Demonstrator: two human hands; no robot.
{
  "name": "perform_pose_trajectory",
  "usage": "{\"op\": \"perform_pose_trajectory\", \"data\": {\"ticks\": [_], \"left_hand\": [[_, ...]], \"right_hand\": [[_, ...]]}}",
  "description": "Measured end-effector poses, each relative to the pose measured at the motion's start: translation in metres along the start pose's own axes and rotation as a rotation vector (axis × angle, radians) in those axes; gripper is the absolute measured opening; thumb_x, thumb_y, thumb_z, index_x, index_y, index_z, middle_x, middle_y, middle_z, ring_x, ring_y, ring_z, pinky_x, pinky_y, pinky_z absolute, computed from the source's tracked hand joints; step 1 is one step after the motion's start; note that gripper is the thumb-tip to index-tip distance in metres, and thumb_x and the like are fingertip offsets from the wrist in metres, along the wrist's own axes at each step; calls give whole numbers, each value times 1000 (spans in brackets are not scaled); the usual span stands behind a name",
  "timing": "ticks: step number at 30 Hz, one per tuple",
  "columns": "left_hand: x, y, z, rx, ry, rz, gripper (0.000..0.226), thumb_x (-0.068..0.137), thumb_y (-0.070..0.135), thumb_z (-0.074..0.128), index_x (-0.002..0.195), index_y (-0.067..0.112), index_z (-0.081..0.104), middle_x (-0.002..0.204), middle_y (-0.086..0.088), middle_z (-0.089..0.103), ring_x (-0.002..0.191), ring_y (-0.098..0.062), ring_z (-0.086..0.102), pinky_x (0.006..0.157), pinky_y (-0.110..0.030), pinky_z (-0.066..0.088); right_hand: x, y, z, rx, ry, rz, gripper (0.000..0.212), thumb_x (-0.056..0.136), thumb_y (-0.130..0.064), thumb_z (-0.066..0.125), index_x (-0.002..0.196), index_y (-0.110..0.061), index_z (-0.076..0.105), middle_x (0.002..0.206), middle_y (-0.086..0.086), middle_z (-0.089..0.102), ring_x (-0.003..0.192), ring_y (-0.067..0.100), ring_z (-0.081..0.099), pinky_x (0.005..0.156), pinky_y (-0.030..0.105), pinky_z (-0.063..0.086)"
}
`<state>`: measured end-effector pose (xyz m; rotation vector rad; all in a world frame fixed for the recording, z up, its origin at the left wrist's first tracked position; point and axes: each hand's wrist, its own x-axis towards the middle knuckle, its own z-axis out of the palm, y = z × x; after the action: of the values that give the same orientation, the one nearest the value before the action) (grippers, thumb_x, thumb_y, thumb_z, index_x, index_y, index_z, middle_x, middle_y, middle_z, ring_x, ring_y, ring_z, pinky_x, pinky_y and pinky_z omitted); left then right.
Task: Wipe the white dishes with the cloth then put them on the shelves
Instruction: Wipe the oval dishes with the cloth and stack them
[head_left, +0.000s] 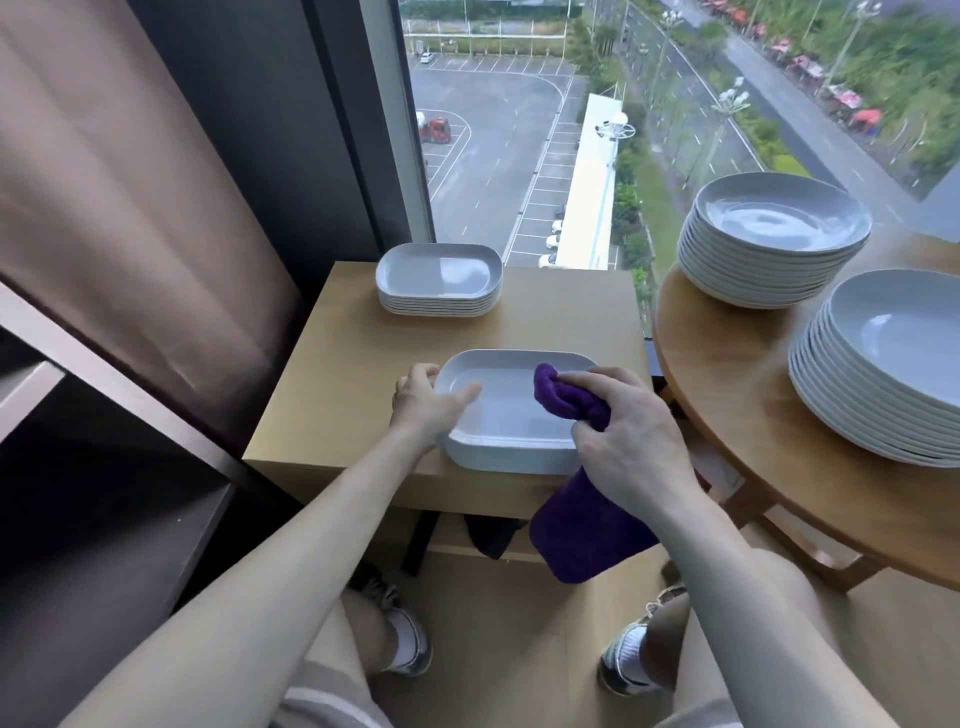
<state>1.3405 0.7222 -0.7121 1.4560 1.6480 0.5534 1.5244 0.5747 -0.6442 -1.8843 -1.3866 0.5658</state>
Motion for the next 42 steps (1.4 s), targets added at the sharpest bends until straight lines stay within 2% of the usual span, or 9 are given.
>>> {"op": "perform_pose_trajectory", "data": {"ticks": [2,6,9,15,20,25,30,36,42], "left_hand": [[19,6,-12,-134,-9,-63,63,91,48,73,139,13,52,134,-3,56,124,-25,56,105,-40,49],[69,22,-27,-284,26,-151,25,99,37,65,103,13,61,101,-9,63,92,-26,62,81,-37,53],[107,32,-30,-392,17,-229,34,101,38,62,120,12,52,101,-13,64,85,-28,66,70,-36,54],[167,52,-17,-488,112,-332,40,97,45,59,120,14,53,92,-11,65,67,-25,67,54,-33,55],[186,50,-9,-469,159,-346,39,97,19,48,133,7,59,80,-5,61,58,-19,63,50,-32,54],[184,44,-16,-474,140,-289,34,97,9,45,128,4,59,72,-5,57,54,-17,57,42,-26,54],[172,47,-32,-515,112,-209,35,98,3,42,129,-2,57,73,-9,59,58,-18,59,43,-24,55],[145,53,-52,-554,61,-202,29,97,5,43,122,2,56,79,-14,69,65,-24,71,47,-26,58],[105,58,-73,-768,-5,-203,35,94,-3,38,124,5,54,110,-19,69,104,-39,72,69,-43,62]], "right_hand": [[16,-8,-4,14,-10,13,50,84,-9,55,123,-37,69,114,-25,57,96,2,54,80,11,38],[42,-25,-14,-2,-50,59,48,84,-14,55,120,-42,69,101,-22,59,90,-1,54,74,13,40],[56,-37,-20,24,-136,108,47,80,-17,55,115,-46,70,95,-17,68,88,6,61,78,29,50],[72,-45,-27,129,-237,176,50,75,-15,51,105,-49,72,82,-20,73,86,7,68,85,32,56],[84,-44,-16,169,-236,204,50,76,-10,51,103,-46,74,77,-16,74,83,10,70,86,33,57],[84,-38,-1,243,-232,293,50,77,-6,52,101,-44,75,81,-10,76,87,18,72,92,42,57],[75,-35,3,357,-207,367,51,77,-4,53,97,-45,76,86,-5,77,84,25,74,86,50,60],[51,-42,-9,389,-194,379,52,79,-4,55,96,-49,75,86,-9,77,78,16,73,79,41,63],[13,-58,-28,388,-159,338,52,79,-4,54,99,-47,75,88,-9,77,83,17,73,79,38,61]]}}
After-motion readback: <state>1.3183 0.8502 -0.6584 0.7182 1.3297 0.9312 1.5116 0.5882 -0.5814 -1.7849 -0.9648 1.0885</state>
